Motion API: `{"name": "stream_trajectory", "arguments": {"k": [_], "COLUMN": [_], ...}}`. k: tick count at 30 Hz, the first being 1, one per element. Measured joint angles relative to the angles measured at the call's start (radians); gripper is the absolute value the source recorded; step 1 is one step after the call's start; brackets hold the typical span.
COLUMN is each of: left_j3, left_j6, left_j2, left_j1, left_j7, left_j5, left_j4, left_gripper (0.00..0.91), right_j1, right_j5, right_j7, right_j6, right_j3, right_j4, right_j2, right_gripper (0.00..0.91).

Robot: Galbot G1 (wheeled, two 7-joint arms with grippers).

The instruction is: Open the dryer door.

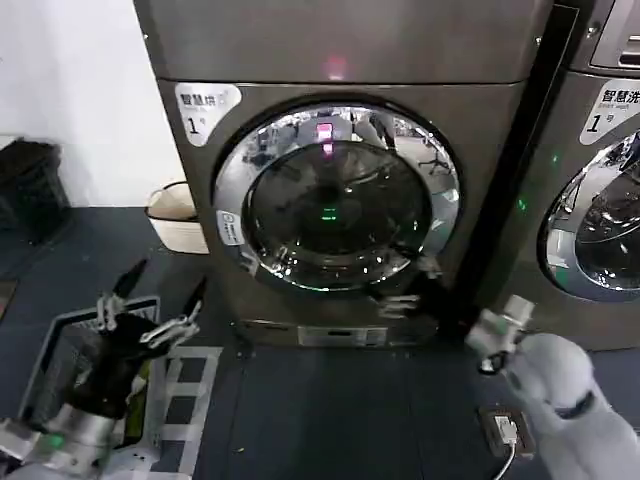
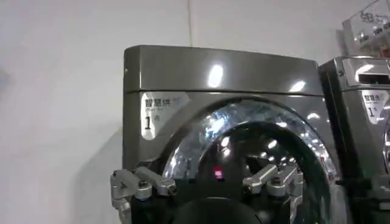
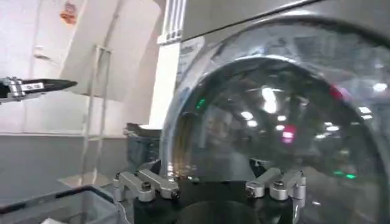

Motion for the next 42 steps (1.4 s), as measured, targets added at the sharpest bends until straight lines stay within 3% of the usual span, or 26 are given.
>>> {"name": "stream_trajectory", "arguments": {"k": [8, 12, 16, 24, 28, 42], "left_j3": [0.015, 0.037, 0.04, 0.04, 0.041, 0.046], "left_j6": [-0.001, -0.008, -0.009, -0.008, -0.009, -0.003], "left_j2": [-0.018, -0.035, -0.035, -0.031, -0.028, -0.034], "left_j1": [0.008, 0.016, 0.016, 0.011, 0.006, 0.0], "left_j7": [0.0, 0.002, 0.003, 0.004, 0.004, 0.006], "left_j5": [0.011, 0.033, 0.034, 0.032, 0.03, 0.024], "left_j4": [0.001, 0.006, 0.007, 0.012, 0.013, -0.002], "left_gripper": [0.907, 0.907, 0.907, 0.907, 0.907, 0.907], "right_j1": [0.14, 0.209, 0.267, 0.353, 0.383, 0.453], "right_j5": [-0.012, -0.058, -0.059, -0.093, -0.14, -0.197], "right_j7": [0.0, -0.038, -0.063, -0.062, -0.066, -0.09], "right_j6": [0.013, 0.042, 0.056, 0.059, 0.093, 0.135], "right_j3": [-0.139, -0.196, -0.239, -0.294, -0.309, -0.342], "right_j4": [-0.126, -0.21, -0.3, -0.462, -0.529, -0.689], "right_j2": [0.074, 0.122, 0.18, 0.288, 0.321, 0.399], "right_gripper": [0.907, 0.907, 0.907, 0.907, 0.907, 0.907]}}
